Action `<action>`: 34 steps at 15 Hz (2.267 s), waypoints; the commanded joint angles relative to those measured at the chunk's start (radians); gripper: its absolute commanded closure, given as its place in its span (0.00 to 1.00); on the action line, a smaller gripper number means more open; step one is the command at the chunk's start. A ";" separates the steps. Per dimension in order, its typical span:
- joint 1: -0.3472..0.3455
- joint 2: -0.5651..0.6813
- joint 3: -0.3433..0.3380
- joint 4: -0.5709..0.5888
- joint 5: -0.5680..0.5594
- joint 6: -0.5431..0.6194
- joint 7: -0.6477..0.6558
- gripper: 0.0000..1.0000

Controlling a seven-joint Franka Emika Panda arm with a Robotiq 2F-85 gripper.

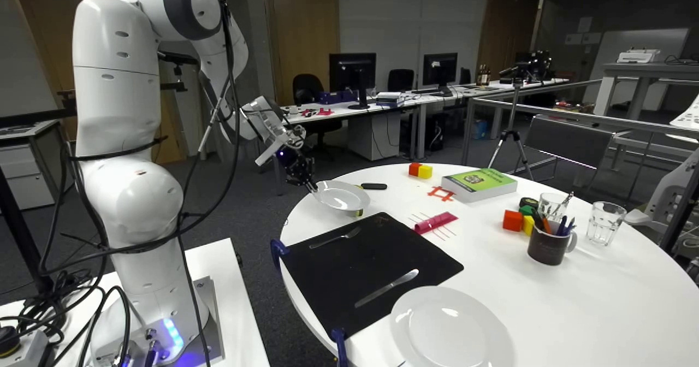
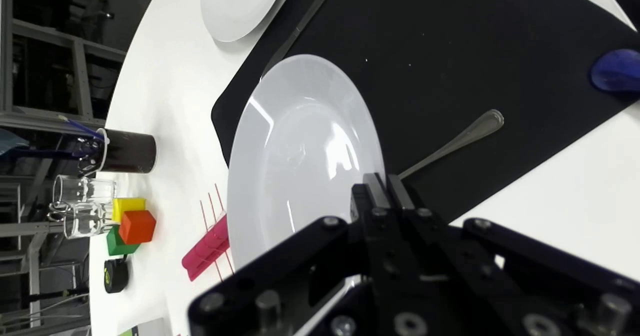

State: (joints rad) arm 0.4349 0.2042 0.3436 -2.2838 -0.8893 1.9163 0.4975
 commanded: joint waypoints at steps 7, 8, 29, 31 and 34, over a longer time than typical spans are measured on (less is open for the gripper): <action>0.068 0.004 0.054 0.017 -0.084 -0.086 -0.028 0.99; 0.071 0.005 0.060 0.012 -0.086 -0.080 -0.032 0.99; 0.145 0.103 0.127 0.035 -0.058 0.009 -0.039 0.99; 0.148 0.121 0.122 0.035 -0.066 0.029 -0.035 0.99; 0.152 0.141 0.113 0.035 -0.086 0.076 -0.032 0.99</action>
State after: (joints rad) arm 0.5745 0.3380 0.4733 -2.2647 -0.9594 1.9663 0.4865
